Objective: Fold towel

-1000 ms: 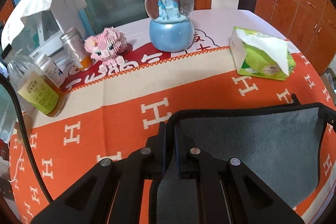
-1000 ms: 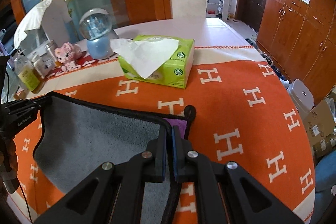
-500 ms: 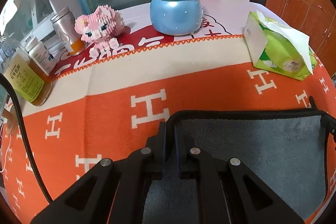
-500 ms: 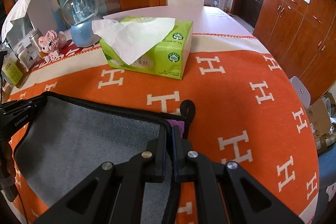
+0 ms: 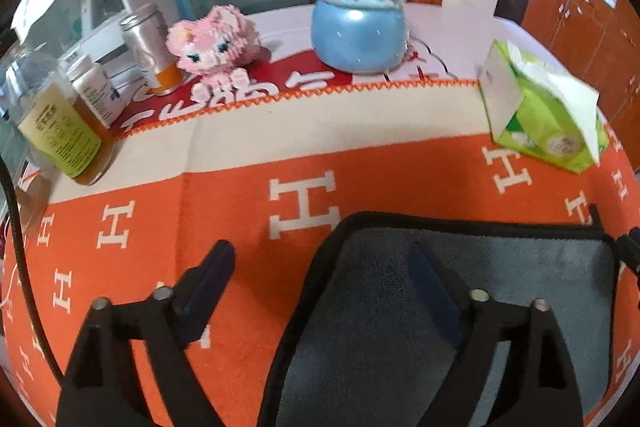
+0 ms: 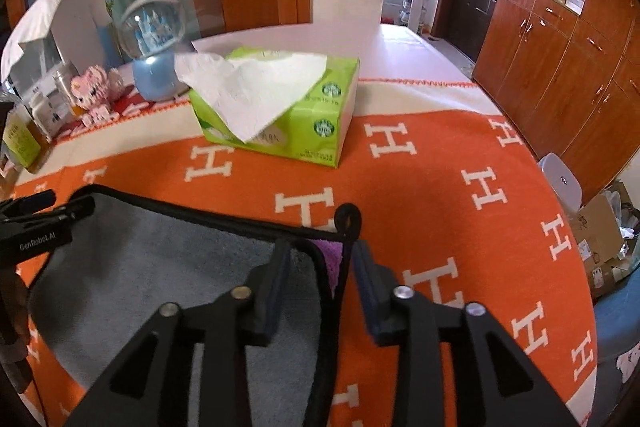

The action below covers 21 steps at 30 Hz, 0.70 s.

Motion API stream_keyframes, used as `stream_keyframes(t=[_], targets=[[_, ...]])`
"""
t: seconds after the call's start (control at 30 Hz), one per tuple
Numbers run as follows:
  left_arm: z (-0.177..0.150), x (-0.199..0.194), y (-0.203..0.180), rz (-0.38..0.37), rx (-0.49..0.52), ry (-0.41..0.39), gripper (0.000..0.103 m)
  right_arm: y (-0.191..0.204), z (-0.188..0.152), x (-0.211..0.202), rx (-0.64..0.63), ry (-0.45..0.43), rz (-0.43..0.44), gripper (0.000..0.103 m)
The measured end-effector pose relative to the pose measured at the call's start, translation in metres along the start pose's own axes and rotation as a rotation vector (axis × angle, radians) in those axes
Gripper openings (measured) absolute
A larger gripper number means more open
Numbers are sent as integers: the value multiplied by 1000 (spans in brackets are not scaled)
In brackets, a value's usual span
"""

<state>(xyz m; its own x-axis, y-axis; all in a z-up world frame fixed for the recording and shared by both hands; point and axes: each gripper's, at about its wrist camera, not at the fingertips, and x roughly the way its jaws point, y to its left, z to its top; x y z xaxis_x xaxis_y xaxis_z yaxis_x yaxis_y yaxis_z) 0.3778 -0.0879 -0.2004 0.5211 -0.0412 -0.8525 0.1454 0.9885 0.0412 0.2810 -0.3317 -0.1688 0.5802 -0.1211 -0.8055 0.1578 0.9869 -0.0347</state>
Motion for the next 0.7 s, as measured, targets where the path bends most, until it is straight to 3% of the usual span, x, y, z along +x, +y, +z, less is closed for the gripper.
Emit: stream_keyframes(t=[0.33,0.43,0.7], targets=[[-2,-46,17,-7,-78,-22,89,15,3,-38,12,-17,36,46],[-5,-67,19,-28,-76,-40,102,20,3,-52,19,-18,59,49],[-32,-134,24,-47,-63,-86,102,37,-9,-105,9,-50,80,66]])
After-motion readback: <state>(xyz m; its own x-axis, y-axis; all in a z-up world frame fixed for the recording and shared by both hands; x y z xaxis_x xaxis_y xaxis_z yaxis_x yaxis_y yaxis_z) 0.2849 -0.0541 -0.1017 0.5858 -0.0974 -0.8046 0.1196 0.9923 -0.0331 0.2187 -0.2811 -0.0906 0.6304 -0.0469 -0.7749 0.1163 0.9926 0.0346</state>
